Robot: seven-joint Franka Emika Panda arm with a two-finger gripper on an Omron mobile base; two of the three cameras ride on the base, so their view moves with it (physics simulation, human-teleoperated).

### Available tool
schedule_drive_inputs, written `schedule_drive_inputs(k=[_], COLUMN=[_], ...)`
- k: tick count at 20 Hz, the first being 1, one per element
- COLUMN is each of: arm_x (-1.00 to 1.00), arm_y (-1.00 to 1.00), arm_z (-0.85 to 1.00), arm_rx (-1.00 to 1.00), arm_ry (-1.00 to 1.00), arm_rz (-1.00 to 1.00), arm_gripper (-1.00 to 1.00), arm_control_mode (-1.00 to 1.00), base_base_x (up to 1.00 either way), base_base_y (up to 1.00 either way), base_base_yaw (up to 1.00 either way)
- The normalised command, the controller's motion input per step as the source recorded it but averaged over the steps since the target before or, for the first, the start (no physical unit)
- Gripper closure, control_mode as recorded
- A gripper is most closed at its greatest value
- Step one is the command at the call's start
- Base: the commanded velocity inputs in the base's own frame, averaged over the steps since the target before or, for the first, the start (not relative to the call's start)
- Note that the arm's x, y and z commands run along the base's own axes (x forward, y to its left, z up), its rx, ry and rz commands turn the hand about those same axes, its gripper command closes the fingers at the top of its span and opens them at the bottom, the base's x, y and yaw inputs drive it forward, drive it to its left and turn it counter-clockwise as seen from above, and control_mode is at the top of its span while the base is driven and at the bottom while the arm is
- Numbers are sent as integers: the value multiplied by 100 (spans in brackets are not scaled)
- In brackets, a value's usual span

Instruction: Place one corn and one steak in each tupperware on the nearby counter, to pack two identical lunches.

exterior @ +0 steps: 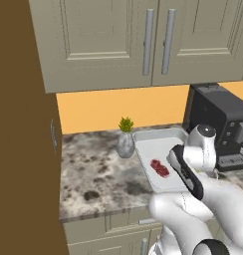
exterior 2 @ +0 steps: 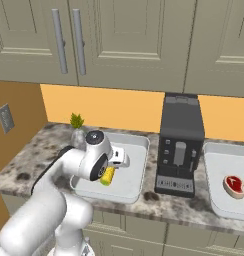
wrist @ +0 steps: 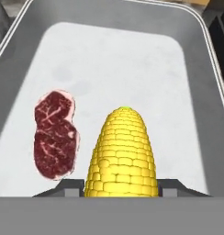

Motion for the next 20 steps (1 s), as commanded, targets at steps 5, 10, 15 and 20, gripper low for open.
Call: schedule_drive_inputs(k=[5,10,15,20], arm_x=[44,38,33,28], arm_y=[-5,-4,0,-1], arm_z=[-31,-29,-25,-23], arm_rx=[0,0,0,0], arm_ry=[9,3,3,3], arm_rz=[0,0,0,0], arm_gripper=[100,100,100,100], arm_control_mode=[-100,-100,-100,-100], base_base_x=[0,0,0,0], base_base_y=[0,0,0,0], base_base_yaw=[0,0,0,0])
